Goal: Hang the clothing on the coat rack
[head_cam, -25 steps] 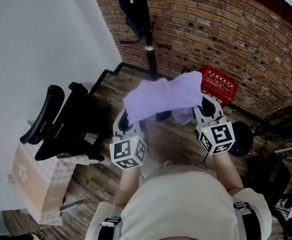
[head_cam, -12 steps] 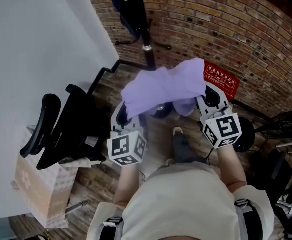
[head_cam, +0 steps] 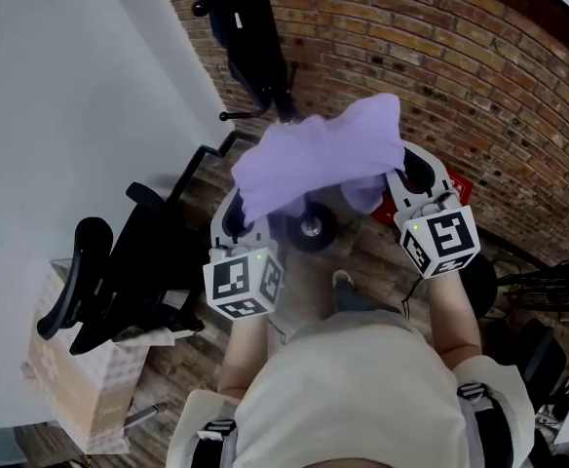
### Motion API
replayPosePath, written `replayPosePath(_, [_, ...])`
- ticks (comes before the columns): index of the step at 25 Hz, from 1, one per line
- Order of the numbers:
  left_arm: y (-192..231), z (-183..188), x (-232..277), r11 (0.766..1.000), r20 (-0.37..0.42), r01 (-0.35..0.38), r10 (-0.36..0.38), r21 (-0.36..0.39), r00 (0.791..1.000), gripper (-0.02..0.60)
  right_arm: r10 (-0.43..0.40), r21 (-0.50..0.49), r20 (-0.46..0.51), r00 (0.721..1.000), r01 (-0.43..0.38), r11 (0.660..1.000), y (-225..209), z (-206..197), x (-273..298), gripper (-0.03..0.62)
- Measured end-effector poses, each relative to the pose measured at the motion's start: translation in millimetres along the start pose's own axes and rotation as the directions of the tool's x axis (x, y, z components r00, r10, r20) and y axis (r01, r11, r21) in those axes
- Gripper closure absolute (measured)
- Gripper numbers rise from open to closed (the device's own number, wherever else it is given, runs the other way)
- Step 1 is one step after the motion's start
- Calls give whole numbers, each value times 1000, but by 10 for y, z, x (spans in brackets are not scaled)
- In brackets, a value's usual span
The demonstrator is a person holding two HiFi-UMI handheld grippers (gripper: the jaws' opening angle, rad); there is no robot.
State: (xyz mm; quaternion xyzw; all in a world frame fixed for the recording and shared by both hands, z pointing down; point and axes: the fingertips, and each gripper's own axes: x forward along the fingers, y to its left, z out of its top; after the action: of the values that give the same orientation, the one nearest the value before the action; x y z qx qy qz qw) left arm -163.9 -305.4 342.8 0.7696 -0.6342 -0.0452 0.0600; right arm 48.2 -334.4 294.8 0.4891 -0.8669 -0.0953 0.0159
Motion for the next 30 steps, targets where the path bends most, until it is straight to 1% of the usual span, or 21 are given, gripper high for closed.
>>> replayPosePath(8, [151,144,482,997,13,-76,76,27,997,523,78,-25,8,997,-78,997,-273,25,624,542])
replayPosePath(15, [283,173,789,991,13,-126,125,38,992,523,122,-47,4,992,-122,991,-418,-50,1045,542])
replayPosePath(21, [390,-64,1005,985,-38,-170,171,15,985,523,159,-40,-25,987,-160,986,-496,-248,1346,540])
replayPosePath(25, [439,-230,1107,980,-64,-198,198,4,978,523,187,-23,-52,981,-188,982,-529,-438,1475,540])
replayPosePath(30, [498,-509,1185,974,-115,-228,224,-19,968,523,219,5,-86,972,-220,976,-538,-701,1589,540])
